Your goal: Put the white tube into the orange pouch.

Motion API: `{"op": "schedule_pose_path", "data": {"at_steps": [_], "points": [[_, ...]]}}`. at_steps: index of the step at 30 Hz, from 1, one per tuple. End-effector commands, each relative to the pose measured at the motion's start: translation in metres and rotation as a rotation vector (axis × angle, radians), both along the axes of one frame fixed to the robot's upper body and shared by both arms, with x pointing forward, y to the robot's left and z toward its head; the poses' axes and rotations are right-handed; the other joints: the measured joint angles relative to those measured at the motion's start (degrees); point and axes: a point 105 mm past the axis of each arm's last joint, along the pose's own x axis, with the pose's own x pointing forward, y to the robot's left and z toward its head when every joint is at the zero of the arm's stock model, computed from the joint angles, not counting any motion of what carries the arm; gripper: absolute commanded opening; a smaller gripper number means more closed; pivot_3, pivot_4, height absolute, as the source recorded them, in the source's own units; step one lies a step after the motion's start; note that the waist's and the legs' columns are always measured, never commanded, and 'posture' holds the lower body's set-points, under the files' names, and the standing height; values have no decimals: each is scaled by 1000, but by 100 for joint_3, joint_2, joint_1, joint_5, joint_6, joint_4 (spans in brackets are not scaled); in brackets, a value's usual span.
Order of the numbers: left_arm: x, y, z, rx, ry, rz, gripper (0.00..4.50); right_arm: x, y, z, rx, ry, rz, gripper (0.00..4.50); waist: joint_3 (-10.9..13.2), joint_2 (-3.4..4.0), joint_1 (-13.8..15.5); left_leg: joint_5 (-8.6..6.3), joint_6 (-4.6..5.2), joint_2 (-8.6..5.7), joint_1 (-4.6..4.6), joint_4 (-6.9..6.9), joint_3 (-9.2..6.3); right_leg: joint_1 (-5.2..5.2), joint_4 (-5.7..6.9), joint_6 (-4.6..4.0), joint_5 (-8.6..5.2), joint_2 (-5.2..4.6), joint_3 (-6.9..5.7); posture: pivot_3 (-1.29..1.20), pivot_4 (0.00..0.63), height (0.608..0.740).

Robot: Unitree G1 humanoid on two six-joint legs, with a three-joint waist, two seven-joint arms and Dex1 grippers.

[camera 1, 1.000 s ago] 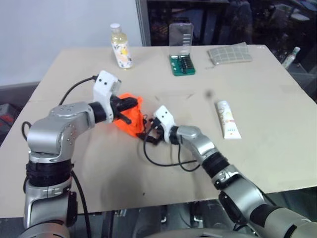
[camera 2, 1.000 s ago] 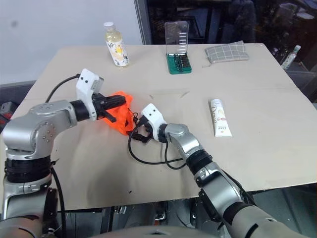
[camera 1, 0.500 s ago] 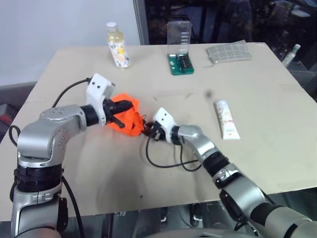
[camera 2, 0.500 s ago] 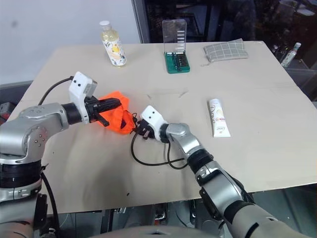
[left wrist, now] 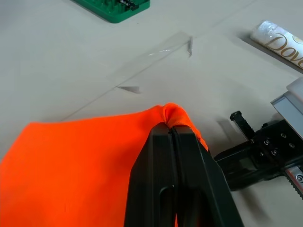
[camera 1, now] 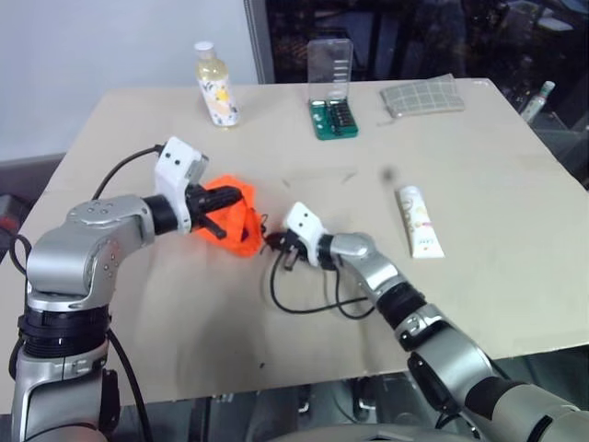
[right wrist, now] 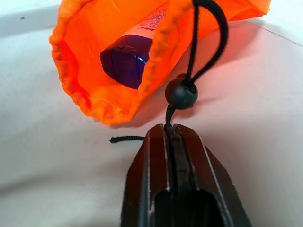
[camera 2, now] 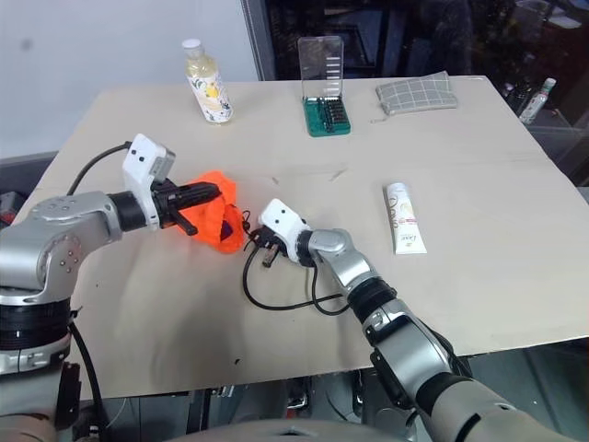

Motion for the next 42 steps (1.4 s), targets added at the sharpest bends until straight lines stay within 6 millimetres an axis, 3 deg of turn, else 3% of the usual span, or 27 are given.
{"op": "schedule_pose_path", "data": {"at_steps": [1,7,13,15,18,21,25,31,38,42], "points": [[-1,6,10,20,-48,4,0,6,-1,5,-9,-41,-33,27,0,1,-3,0,0,0,0,0,0,0,0,0,0,0,0,0,150,740],[-1,9,8,15,-42,-1,0,27,-31,13,-85,-183,-174,27,3,4,2,2,-4,0,0,0,-1,-5,0,-22,-13,-5,-2,0,150,740],[-8,-3,2,-22,1,-74,0,38,-80,48,-62,-300,-351,27,7,2,10,2,-4,-11,-11,-9,0,-10,-3,-21,-13,-18,-2,0,150,740],[-9,-7,1,-31,6,-90,0,34,-84,56,-38,-300,-361,27,8,2,-8,3,-4,-9,-11,-15,2,-14,-2,-19,-12,-15,-1,0,150,740],[-8,-11,-1,-38,17,-104,0,12,-69,59,42,-178,-240,27,8,1,-45,6,-7,3,-8,-20,7,-17,-3,-3,-3,1,2,0,150,740],[-7,-11,-1,-33,18,-111,0,-3,-49,49,30,-141,-133,826,9,1,-41,9,-11,15,-5,-20,8,-17,-3,-4,-3,20,4,0,150,740],[-4,-8,2,-27,15,-109,0,-1,-22,33,22,-102,-127,2584,16,-5,-31,10,-13,16,-5,-17,9,-17,-3,-4,-3,20,3,0,150,740],[-6,-8,4,-15,7,-105,0,-1,8,23,-3,-98,-53,2584,27,-11,-18,10,-13,11,-10,-14,7,-17,-4,-21,-13,12,3,0,150,740],[-12,-9,5,-13,-7,-88,0,8,17,-1,-113,-134,-47,2584,29,-11,-37,11,-15,10,-5,-29,8,-18,-10,-5,-3,13,6,0,150,740],[-14,-9,6,-21,-12,-75,0,10,12,-9,-146,-163,-38,894,29,-10,-24,15,-23,11,5,-29,5,-15,-8,-14,-9,10,3,0,150,740]]}}
